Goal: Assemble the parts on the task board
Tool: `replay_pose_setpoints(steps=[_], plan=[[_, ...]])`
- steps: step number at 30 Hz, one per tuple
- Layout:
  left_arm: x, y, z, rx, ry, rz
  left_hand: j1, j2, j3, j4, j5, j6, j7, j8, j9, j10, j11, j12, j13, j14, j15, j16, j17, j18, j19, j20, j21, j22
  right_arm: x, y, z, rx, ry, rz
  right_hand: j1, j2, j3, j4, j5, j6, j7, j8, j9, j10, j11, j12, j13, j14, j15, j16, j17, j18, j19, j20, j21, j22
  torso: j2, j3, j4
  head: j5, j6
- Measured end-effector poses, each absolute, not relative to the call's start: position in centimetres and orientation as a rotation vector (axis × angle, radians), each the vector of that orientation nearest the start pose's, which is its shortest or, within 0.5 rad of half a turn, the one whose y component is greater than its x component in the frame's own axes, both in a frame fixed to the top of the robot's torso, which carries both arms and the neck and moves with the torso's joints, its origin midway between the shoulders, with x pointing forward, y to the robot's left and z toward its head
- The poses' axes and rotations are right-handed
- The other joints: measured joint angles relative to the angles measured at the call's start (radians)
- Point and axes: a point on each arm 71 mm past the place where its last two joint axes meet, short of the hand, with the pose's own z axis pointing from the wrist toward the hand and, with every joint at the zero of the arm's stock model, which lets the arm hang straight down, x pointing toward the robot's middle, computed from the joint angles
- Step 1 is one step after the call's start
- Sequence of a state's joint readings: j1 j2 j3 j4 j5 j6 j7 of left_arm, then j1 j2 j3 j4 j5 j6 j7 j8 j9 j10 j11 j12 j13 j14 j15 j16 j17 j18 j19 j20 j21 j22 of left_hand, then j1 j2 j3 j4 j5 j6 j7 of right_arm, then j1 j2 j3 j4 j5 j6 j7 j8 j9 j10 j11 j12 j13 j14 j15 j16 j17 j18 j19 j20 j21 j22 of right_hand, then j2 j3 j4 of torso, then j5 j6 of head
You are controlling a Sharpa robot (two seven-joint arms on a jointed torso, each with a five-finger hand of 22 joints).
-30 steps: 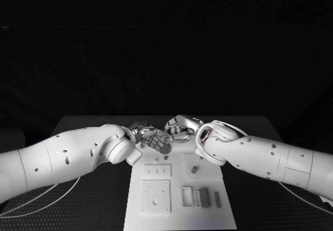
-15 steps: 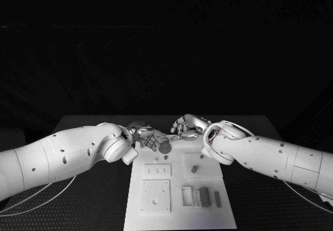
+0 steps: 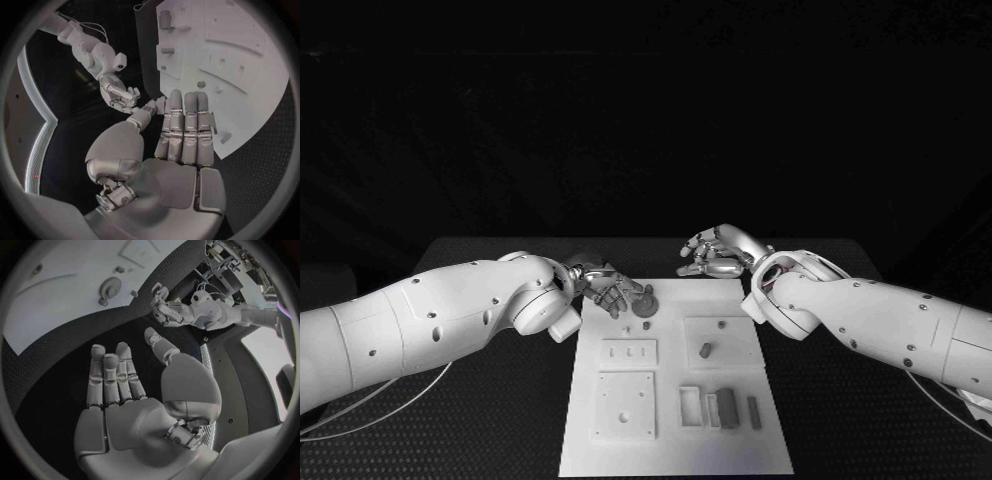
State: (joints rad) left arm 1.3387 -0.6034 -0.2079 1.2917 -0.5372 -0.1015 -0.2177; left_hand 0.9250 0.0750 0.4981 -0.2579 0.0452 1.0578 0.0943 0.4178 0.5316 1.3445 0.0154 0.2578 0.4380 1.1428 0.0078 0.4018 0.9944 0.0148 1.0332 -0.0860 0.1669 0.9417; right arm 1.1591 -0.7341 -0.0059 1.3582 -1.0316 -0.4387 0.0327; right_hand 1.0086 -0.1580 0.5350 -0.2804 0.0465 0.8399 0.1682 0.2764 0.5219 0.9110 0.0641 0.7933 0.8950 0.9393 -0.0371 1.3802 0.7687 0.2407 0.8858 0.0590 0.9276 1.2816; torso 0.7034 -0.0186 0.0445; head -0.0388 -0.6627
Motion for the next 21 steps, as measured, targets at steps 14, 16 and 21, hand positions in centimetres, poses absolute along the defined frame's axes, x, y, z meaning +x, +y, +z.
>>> replay_pose_setpoints(steps=[14,16,21], plan=[[50.9,14.6,-22.3,-0.393,2.232,-0.679,0.017,-0.001,-0.013,-0.022,-0.002,-0.003,-0.006,-0.007,0.046,0.037,-0.063,0.284,0.219,0.071,-0.063,0.252,0.113,0.000,0.105,-0.059,0.135,0.157,54.7,-23.0,-15.3,0.407,1.471,0.868,-0.004,0.004,-0.003,0.003,0.000,-0.002,0.001,0.000,0.000,0.000,0.000,0.000,-0.008,-0.001,0.002,0.000,-0.002,0.000,0.001,0.001,0.000,0.000,-0.001,-0.0014,0.0022,-0.007,-0.032],[50.7,14.5,-22.6,-0.377,2.244,-0.654,0.022,-0.006,-0.014,-0.022,-0.001,-0.004,-0.008,-0.013,0.046,0.045,-0.073,0.378,0.287,0.096,-0.081,0.320,0.141,0.000,0.139,-0.073,0.173,0.193,55.1,-23.2,-15.0,0.422,1.461,0.866,-0.004,0.004,-0.003,0.003,0.000,-0.002,0.002,0.000,0.000,0.000,0.000,0.000,-0.008,-0.001,0.002,0.000,-0.003,-0.001,0.004,0.004,0.000,0.000,-0.001,-0.0018,0.0022,-0.007,-0.035],[50.3,13.9,-22.9,-0.333,2.266,-0.610,0.024,-0.005,-0.002,-0.022,0.004,-0.007,-0.015,-0.024,0.046,0.016,-0.078,0.606,0.461,0.119,-0.123,0.476,0.186,0.000,0.181,-0.112,0.254,0.283,55.8,-23.4,-14.5,0.448,1.447,0.866,-0.004,0.004,-0.003,0.003,0.000,-0.003,0.002,0.000,0.000,0.000,0.000,0.000,-0.009,-0.002,0.002,0.000,-0.003,-0.001,0.000,0.007,0.000,0.000,-0.001,-0.0021,0.0022,-0.006,-0.044]])
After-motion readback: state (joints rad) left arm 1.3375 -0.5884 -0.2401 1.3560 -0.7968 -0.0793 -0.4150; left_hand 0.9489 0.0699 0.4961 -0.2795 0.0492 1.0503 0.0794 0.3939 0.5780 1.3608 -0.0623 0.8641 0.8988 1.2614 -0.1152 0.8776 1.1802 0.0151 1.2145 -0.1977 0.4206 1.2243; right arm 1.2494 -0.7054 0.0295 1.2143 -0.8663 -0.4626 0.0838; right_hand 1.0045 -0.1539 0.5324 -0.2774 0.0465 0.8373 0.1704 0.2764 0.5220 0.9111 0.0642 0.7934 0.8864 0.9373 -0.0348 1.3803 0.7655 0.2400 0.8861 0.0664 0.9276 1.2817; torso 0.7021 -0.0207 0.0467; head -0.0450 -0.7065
